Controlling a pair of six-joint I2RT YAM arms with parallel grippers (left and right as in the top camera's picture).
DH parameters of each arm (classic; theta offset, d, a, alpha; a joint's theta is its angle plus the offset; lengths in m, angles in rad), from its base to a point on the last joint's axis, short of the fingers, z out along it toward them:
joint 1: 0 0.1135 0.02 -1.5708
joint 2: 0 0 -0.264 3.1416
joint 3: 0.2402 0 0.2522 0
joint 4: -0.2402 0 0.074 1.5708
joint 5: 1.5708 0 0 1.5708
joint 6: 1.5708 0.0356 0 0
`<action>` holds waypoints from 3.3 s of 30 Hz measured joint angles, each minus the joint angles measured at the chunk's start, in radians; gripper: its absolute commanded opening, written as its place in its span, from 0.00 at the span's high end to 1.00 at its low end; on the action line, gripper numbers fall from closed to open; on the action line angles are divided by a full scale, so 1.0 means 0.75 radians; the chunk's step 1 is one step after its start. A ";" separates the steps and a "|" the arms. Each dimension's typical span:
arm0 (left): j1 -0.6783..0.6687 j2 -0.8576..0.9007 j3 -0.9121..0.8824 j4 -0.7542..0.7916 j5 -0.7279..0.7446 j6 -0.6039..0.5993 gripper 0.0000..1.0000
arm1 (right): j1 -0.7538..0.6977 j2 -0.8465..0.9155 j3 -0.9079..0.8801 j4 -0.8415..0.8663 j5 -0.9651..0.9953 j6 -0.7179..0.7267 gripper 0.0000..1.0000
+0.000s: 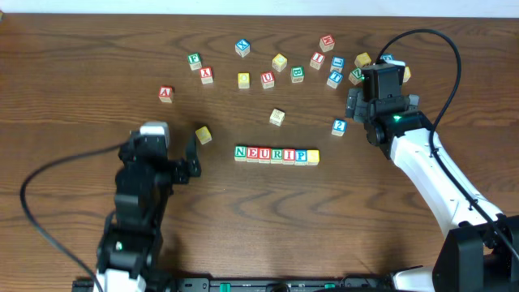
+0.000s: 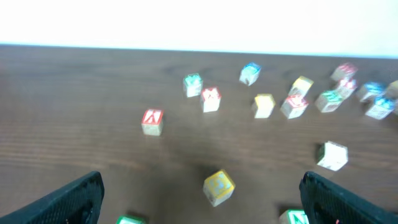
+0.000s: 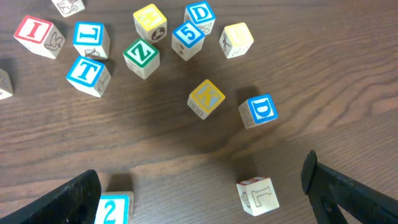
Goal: Spell out NEURIPS
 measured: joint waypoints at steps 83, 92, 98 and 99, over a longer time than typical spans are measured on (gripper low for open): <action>0.054 -0.904 -0.557 -0.009 0.346 0.301 0.01 | 0.000 0.000 0.000 -0.001 0.000 0.000 0.01; 0.054 -0.904 -0.557 -0.010 0.346 0.301 0.01 | 0.000 0.000 0.000 -0.001 0.000 0.000 0.01; 0.054 -0.904 -0.557 -0.010 0.346 0.301 0.01 | 0.000 0.000 0.000 -0.001 0.000 0.000 0.01; 0.054 -0.904 -0.557 -0.009 0.346 0.301 0.01 | 0.000 0.000 0.000 -0.001 0.000 0.000 0.01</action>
